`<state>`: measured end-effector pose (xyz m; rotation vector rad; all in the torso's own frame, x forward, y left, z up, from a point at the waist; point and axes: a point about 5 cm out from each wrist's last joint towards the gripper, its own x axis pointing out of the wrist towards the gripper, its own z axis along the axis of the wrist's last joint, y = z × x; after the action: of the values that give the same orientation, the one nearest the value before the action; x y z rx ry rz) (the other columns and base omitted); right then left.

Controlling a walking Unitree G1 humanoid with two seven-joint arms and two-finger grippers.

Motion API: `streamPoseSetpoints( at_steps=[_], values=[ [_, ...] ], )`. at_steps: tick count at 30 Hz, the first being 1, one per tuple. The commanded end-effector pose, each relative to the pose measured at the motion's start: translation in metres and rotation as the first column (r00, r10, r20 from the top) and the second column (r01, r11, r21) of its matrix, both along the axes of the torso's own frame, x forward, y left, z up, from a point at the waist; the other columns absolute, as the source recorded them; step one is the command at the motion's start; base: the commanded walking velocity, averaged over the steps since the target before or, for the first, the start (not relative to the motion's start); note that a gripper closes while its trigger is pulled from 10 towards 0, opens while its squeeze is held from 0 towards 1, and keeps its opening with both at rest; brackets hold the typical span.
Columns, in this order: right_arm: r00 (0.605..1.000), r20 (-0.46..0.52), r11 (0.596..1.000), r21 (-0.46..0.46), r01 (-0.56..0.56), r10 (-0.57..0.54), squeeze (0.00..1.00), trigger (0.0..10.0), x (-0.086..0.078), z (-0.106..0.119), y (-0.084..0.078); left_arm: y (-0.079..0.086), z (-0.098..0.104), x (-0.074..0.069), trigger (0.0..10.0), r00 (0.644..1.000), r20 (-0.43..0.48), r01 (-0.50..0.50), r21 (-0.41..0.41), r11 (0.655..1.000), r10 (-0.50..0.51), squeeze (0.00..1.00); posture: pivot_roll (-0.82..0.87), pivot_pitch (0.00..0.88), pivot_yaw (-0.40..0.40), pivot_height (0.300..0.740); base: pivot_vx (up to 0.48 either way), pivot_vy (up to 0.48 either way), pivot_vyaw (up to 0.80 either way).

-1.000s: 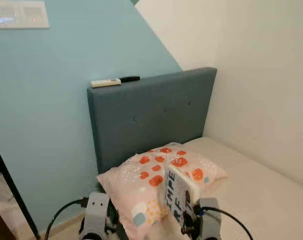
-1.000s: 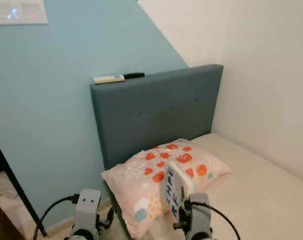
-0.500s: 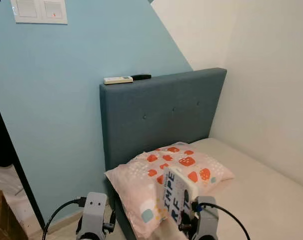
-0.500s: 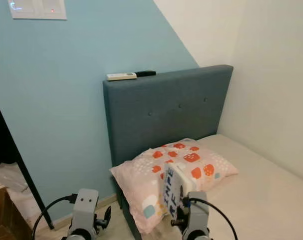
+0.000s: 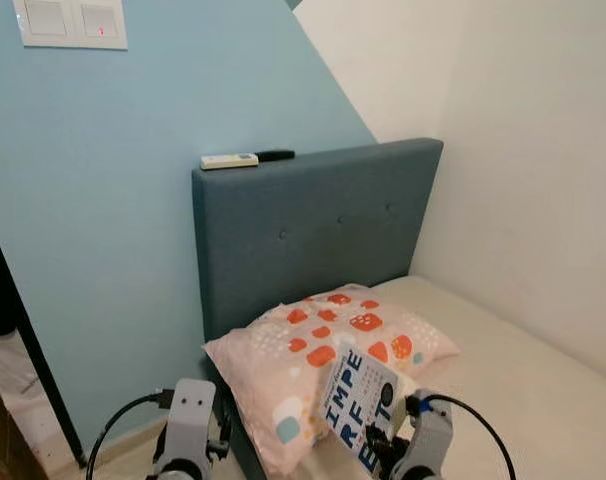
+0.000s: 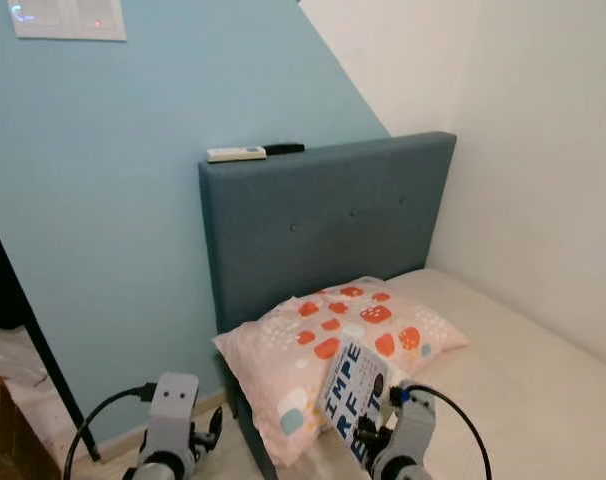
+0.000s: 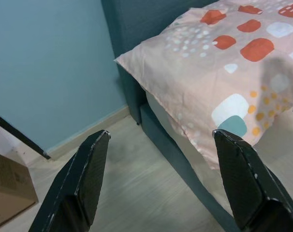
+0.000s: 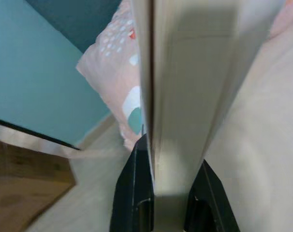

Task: Clean up the room

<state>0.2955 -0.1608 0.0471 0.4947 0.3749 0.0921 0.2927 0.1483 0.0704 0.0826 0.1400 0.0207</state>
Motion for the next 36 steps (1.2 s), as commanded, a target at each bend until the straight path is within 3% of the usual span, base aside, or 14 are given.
streamPoseSetpoints(
  at_steps=[1,18,27,36],
  values=[
    [1.000,-0.014,0.998,0.050,0.023,-0.022,0.00,10.0,-0.001,-0.001,-0.006,0.002,-0.002,-0.003,10.0,1.000,-0.007,0.005,0.007,1.000,-0.005,0.00,0.00,0.110,-0.062,0.720,0.000,0.000,0.00],
    [1.000,-0.019,0.999,0.051,-0.019,0.020,0.00,10.0,-0.001,0.005,-0.010,-0.002,-0.006,-0.006,10.0,1.000,-0.024,0.010,-0.029,1.000,-0.011,0.00,0.00,0.113,-0.066,0.665,0.000,0.000,0.00],
    [1.000,-0.009,1.000,0.021,-0.002,0.002,0.00,10.0,-0.001,0.008,-0.017,-0.005,-0.008,-0.007,10.0,0.998,-0.038,0.040,-0.025,0.999,-0.041,0.00,0.00,0.118,-0.059,0.665,0.000,0.000,0.00],
    [0.999,-0.019,0.999,0.022,0.035,-0.035,0.00,10.0,-0.004,0.007,-0.024,-0.011,-0.007,-0.006,10.0,0.995,-0.043,0.092,-0.027,0.995,-0.093,0.00,-0.01,0.127,-0.050,0.637,0.000,0.000,0.00]
  ],
)
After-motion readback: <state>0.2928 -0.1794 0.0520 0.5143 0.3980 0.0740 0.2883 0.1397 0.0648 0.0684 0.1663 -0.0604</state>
